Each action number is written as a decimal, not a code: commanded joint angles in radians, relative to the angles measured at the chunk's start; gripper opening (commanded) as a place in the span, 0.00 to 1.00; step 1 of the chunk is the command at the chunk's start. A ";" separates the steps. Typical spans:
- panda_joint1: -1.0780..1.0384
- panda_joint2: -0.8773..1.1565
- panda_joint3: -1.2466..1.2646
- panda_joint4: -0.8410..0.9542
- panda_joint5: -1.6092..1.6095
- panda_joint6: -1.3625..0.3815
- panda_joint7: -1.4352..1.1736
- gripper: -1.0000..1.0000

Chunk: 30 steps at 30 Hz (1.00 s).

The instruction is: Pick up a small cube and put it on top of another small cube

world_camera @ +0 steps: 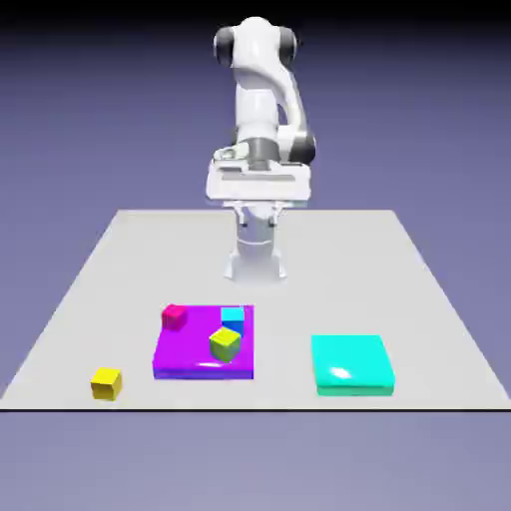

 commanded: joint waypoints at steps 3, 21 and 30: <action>-0.020 0.072 -0.018 0.049 0.005 -0.029 -0.131 0.50; -0.138 0.507 -0.126 0.344 0.032 -0.206 -0.913 0.50; -0.197 0.724 -0.180 0.492 0.046 -0.294 -1.305 0.50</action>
